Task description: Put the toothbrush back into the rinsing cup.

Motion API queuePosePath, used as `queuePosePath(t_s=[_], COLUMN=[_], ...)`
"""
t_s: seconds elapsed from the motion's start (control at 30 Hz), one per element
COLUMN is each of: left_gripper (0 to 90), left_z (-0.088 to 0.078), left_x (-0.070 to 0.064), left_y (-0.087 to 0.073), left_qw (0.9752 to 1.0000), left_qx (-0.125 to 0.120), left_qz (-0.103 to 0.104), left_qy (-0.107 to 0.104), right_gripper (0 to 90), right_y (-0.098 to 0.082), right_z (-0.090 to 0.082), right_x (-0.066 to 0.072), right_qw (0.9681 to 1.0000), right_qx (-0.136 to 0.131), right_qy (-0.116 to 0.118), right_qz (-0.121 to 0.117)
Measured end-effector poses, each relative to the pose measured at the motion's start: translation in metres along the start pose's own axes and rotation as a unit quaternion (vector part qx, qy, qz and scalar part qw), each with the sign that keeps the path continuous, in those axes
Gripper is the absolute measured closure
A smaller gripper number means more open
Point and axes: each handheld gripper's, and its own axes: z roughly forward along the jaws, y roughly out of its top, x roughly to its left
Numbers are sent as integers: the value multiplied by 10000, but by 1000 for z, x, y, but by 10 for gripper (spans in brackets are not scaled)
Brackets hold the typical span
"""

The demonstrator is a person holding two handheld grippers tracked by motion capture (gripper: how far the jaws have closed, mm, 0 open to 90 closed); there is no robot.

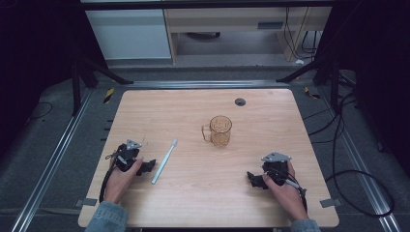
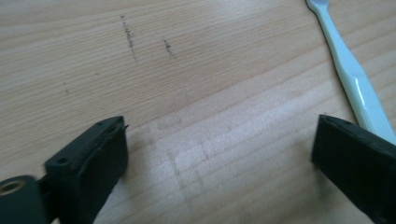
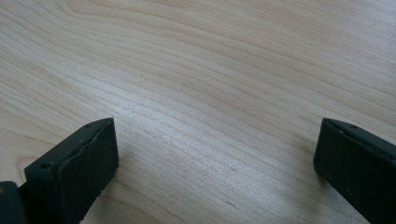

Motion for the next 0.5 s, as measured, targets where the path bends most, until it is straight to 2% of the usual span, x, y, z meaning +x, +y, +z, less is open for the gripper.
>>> queuePosePath(t_s=[0.03,0.07,0.23,0.27,0.3,0.4,0.5], left_gripper=[29,32,33,34,36,34,35], left_z=[-4,-4,-21,-25,-25,-28,-31], left_x=[-1,-1,2,4,4,6,8], left_y=[3,3,22,29,29,35,43], left_qw=[9999,9999,9976,9968,9968,9954,9917], left_qx=[103,103,654,772,772,953,1256], left_qz=[82,82,214,202,202,126,267], left_qy=[32,32,69,100,100,-33,40], right_gripper=[3,3,3,3,3,3,4], right_y=[0,0,0,0,0,0,0], right_z=[0,0,0,0,0,0,0], right_x=[0,0,0,0,0,0,0], right_qw=[10000,10000,10000,10000,10000,10000,10000], right_qx=[-1,-1,3,3,3,3,2], right_qy=[0,0,-5,-6,-6,-6,1], right_qz=[0,0,-7,-9,-9,-8,-4])
